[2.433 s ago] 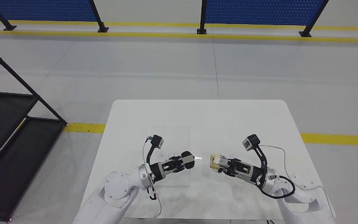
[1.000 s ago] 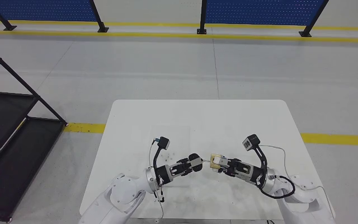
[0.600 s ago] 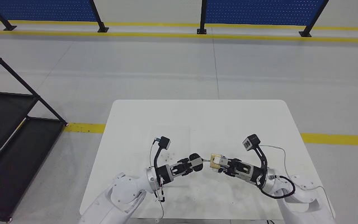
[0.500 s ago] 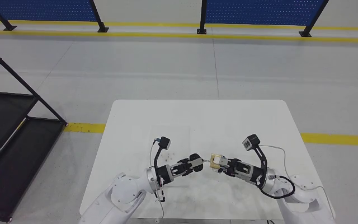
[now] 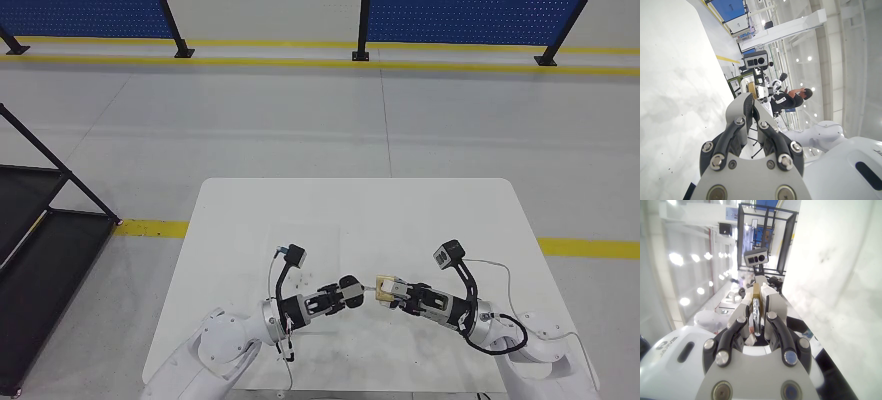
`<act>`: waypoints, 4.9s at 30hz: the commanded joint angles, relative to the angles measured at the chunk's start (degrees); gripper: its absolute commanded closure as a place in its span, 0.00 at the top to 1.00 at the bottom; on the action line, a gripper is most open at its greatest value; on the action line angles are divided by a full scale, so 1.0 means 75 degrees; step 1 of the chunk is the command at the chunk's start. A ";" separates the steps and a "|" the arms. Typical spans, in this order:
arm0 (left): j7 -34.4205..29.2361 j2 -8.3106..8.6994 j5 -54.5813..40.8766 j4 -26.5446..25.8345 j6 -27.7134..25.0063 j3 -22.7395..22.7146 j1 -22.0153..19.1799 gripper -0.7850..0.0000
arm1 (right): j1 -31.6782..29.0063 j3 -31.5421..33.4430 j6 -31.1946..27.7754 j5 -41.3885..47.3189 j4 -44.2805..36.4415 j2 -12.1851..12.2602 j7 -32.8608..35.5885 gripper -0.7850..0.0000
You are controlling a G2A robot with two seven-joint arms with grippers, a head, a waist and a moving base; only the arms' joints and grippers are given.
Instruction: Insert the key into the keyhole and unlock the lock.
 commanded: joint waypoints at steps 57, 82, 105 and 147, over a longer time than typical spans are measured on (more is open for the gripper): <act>-0.0109 -0.0037 -0.0658 0.0511 0.0204 0.0598 -0.0644 0.00 | 0.0000 0.0000 0.0000 0.0000 0.0000 0.0000 0.0000 0.00; -0.0302 -0.0051 -0.1294 0.0799 0.0330 0.0687 -0.0765 0.00 | 0.0000 0.0000 0.0000 0.0000 0.0000 0.0000 0.0000 0.00; -0.0310 -0.0091 -0.1457 0.0941 0.0326 0.0852 -0.0943 0.00 | 0.0000 0.0000 0.0000 0.0000 0.0000 0.0000 0.0000 0.00; -0.0392 0.0063 -0.1297 0.0512 0.0317 0.0214 -0.0535 0.44 | 0.0000 0.0000 0.0000 0.0000 0.0000 0.0000 0.0000 0.00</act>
